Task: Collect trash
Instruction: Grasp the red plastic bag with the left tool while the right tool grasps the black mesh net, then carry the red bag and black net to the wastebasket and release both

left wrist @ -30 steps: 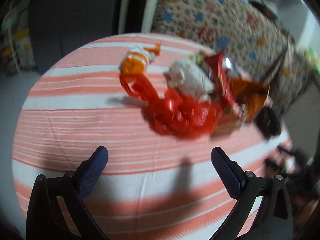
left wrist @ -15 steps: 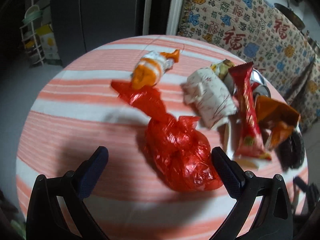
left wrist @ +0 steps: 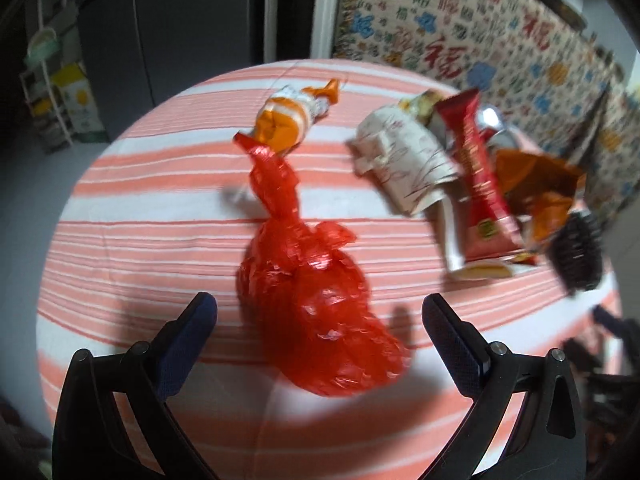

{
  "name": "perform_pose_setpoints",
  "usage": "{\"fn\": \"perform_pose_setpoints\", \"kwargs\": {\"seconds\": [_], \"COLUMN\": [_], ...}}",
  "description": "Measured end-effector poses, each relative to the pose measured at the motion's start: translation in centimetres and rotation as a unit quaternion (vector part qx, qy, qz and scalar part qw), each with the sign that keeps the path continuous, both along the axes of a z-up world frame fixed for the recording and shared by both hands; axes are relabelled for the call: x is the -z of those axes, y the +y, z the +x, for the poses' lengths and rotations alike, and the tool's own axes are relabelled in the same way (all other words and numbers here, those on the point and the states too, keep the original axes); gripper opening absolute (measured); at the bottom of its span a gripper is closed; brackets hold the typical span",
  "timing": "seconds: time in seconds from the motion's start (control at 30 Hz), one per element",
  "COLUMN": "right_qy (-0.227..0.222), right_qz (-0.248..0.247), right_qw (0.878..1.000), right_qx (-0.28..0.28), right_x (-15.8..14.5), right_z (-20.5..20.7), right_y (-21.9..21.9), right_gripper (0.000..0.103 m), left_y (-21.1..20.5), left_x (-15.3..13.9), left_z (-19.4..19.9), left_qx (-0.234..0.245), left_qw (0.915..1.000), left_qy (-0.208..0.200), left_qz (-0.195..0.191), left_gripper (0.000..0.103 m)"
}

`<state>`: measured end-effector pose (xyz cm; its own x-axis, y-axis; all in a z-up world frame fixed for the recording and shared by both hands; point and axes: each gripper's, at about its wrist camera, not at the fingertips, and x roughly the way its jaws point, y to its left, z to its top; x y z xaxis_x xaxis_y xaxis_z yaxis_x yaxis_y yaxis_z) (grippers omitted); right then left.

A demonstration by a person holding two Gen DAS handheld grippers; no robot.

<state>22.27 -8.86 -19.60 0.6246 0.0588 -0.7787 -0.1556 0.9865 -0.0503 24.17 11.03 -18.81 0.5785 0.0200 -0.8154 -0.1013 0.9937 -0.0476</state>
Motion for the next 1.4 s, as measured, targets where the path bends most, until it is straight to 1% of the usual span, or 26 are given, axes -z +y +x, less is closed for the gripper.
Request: {"fn": "perform_pose_setpoints", "kwargs": {"seconds": [0.03, 0.07, 0.1, 0.13, 0.17, 0.23, 0.27, 0.33, 0.43, 0.57, 0.67, 0.7, 0.73, 0.77, 0.83, 0.9, 0.93, 1.0, 1.03, 1.07, 1.1, 1.13, 1.17, 1.23, 1.4], "right_qy": [0.0, 0.0, 0.0, -0.001, -0.003, -0.002, -0.001, 0.006, -0.011, -0.028, -0.032, -0.027, -0.015, -0.001, 0.025, 0.025, 0.024, 0.023, 0.021, 0.019, 0.017, 0.016, 0.015, 0.012, 0.011], "right_qz": [0.005, 0.01, 0.016, 0.031, 0.05, 0.067, 0.066, 0.049, 0.054, 0.046, 0.031, 0.026, 0.022, 0.019, 0.018, 0.019, 0.02, 0.023, 0.024, 0.025, 0.028, 0.029, 0.03, 0.033, 0.06], "right_qw": [1.0, 1.0, 1.0, 1.0, 0.999, 0.998, 0.998, 0.999, 0.998, 0.998, 0.999, 0.999, 0.999, 0.999, 0.999, 0.999, 0.999, 0.999, 0.999, 0.999, 0.999, 0.999, 0.998, 0.998, 0.997], "right_qx": [0.0, 0.0, -0.001, -0.005, -0.008, -0.009, -0.01, -0.015, -0.014, -0.015, -0.022, -0.025, -0.03, -0.034, -0.04, -0.036, -0.036, -0.036, -0.037, -0.038, -0.04, -0.042, -0.044, -0.047, -0.05], "right_x": [0.0, 0.0, 0.0, 0.0, -0.1, -0.1, -0.1, -0.3, -1.5, -3.2, -3.7, -3.6, -3.2, -2.9, -2.1, -2.0, -2.1, -2.2, -2.3, -2.4, -2.6, -2.8, -2.9, -3.1, -3.7], "right_z": [-0.1, -0.1, -0.2, -0.2, -0.3, -0.3, -0.3, -0.3, 0.0, 1.8, 3.5, 4.0, 4.6, 5.2, 5.8, 5.3, 4.9, 4.2, 3.7, 3.2, 2.8, 2.4, 2.0, 1.4, 0.0], "right_y": [-0.2, -0.4, -0.6, -1.0, -1.6, -2.3, -2.5, -2.4, -2.7, -2.5, -2.1, -2.0, -1.8, -1.6, -1.5, -1.6, -1.5, -1.4, -1.3, -1.2, -1.2, -1.1, -1.1, -1.0, -1.4], "right_gripper": [0.086, 0.086, 0.086, 0.086, 0.085, 0.085, 0.085, 0.085, 0.085, 0.085, 0.085, 0.084, 0.077, 0.055, 0.031, 0.022, 0.019, 0.018, 0.017, 0.017, 0.017, 0.017, 0.017, 0.017, 0.016], "left_y": [0.1, 0.2, 0.5, 1.0, 1.3, 1.9, 2.1, 2.3, 2.4, 2.6, 2.5, 2.6, 2.5, 2.5, 2.6, 2.6, 2.6, 2.5, 2.5, 2.5, 2.5, 2.4, 2.3, 1.9, 1.2], "left_x": [0.2, 0.3, 0.3, 0.3, 0.3, 0.3, 0.2, 0.3, 0.3, 0.1, -0.3, -0.6, -0.9, -1.4, -2.1, -2.4, -2.3, -2.2, -2.1, -2.0, -1.9, -1.9, -1.9, -1.9, -2.6], "left_z": [0.0, -0.1, -0.3, -0.5, -0.6, -0.9, -1.0, -1.2, -1.5, -2.3, -2.9, -3.1, -3.3, -3.5, -3.6, -3.4, -3.2, -2.9, -2.8, -2.8, -2.9, -3.0, -3.2, -3.8, -5.8], "left_qx": [-0.003, -0.005, -0.006, -0.005, -0.005, 0.003, 0.009, 0.015, 0.016, 0.024, 0.034, 0.04, 0.045, 0.048, 0.053, 0.055, 0.054, 0.053, 0.055, 0.055, 0.057, 0.061, 0.066, 0.072, 0.082], "left_qw": [1.0, 0.9996, 0.9995, 0.9997, 0.9995, 0.9995, 0.9995, 0.9994, 0.9994, 0.9993, 0.9992, 0.999, 0.9987, 0.9984, 0.9976, 0.9972, 0.9974, 0.9977, 0.9978, 0.9978, 0.9976, 0.9973, 0.9968, 0.9962, 0.9944], "left_qy": [0.0, -0.001, 0.001, 0.0, 0.002, 0.001, 0.0, -0.001, -0.002, -0.003, -0.011, -0.016, -0.023, -0.031, -0.044, -0.049, -0.048, -0.043, -0.037, -0.035, -0.035, -0.037, -0.037, -0.041, -0.055], "left_qz": [0.009, 0.027, 0.031, 0.025, 0.031, 0.031, 0.031, 0.03, 0.031, 0.03, 0.02, 0.013, 0.006, 0.0, -0.01, -0.012, -0.008, -0.005, -0.009, -0.013, -0.018, -0.022, -0.025, -0.025, -0.036], "left_gripper": [0.102, 0.103, 0.103, 0.103, 0.103, 0.103, 0.103, 0.103, 0.103, 0.102, 0.102, 0.102, 0.102, 0.102, 0.102, 0.101, 0.1, 0.088, 0.078, 0.071, 0.066, 0.051, 0.041, 0.04, 0.038]}}
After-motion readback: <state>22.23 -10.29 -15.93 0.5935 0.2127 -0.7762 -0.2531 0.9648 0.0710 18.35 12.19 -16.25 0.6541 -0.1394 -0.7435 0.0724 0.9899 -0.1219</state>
